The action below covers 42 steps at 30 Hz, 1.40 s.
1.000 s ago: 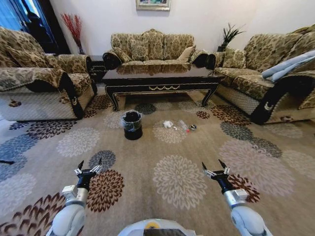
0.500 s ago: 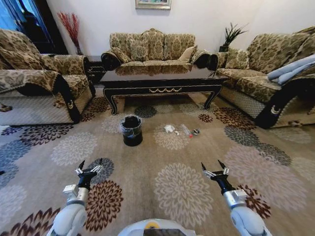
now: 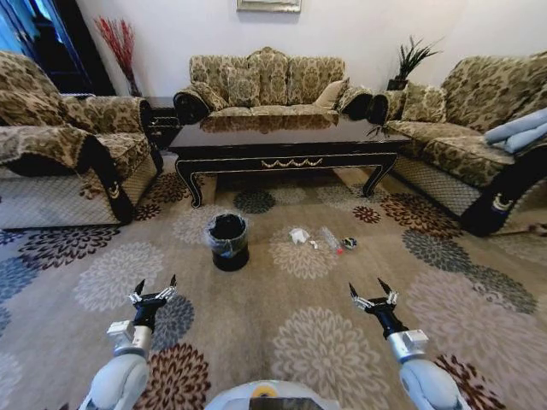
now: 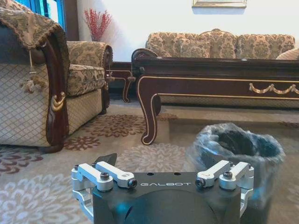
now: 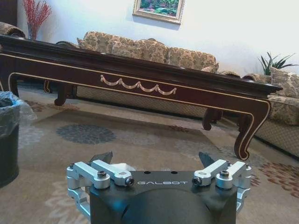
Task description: Move to the front of the table and pick up the trash from the floor, then place it into the trash bin.
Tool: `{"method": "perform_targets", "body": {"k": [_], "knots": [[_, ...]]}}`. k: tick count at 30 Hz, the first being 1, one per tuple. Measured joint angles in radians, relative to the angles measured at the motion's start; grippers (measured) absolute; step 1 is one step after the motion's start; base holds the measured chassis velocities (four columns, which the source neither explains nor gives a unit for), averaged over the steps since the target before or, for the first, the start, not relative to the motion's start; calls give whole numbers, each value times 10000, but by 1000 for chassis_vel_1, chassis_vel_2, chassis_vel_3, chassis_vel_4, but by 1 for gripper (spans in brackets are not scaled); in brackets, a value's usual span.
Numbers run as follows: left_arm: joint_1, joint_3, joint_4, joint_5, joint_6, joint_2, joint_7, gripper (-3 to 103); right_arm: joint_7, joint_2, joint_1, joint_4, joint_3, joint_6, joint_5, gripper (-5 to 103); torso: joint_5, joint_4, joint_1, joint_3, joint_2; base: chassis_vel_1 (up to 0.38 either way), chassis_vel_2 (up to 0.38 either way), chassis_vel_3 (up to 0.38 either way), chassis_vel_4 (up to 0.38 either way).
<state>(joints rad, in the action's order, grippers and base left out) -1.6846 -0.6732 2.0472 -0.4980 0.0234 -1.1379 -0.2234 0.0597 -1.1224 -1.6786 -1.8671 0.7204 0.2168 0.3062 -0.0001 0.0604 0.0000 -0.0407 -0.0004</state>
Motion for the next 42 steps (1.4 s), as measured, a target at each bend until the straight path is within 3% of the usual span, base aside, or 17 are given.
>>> {"method": "perform_targets", "body": {"k": [9, 30, 33, 35, 37, 40, 41, 42], "knots": [[17, -193, -15, -354, -302, 13, -207, 100, -10, 39, -51, -31, 41, 0, 3, 100, 1, -1, 0, -2, 1, -200, 196, 218, -211], [414, -41, 510, -699, -780, 274, -2, 100, -332, -292, -45, -7, -58, 43, -180, 100, 0, -1, 0, -3, 3, -195, 202, 199, -201], [577, -7, 916, -1679, -1602, 438, -141, 100, -375, -267, -25, 15, -68, 129, -150, 100, -4, -2, 2, -7, 2, -99, 126, 98, -114], [633, -8, 1026, -1874, -1802, 488, -215, 100, -376, -262, -25, 17, -68, 137, -150, 100, -2, -1, 2, -7, 2, -60, 85, 32, -29], [863, -4, 1363, -2369, -2502, 701, -429, 100, -378, -252, -29, 42, -62, 163, -157, 100, 4, -2, 1, -3, 2, 0, 0, 0, 0], [1489, 298, 1728, -3462, -4150, 1135, -1215, 100, -379, -262, -40, 58, -56, 185, -186, 100, 4, 0, -1, 0, 4, 0, 0, 0, 0], [1489, 298, 1728, -3462, -4150, 1135, -1215, 100, -379, -262, -40, 58, -56, 185, -186, 100, 4, 0, -1, 0, 4, 0, 0, 0, 0], [1719, 491, 1714, -3634, -4541, 1256, -1437, 100, -381, -272, -35, 58, -56, 187, -193, 100, 4, 1, -1, 0, 4, 0, 0, 0, 0]]}}
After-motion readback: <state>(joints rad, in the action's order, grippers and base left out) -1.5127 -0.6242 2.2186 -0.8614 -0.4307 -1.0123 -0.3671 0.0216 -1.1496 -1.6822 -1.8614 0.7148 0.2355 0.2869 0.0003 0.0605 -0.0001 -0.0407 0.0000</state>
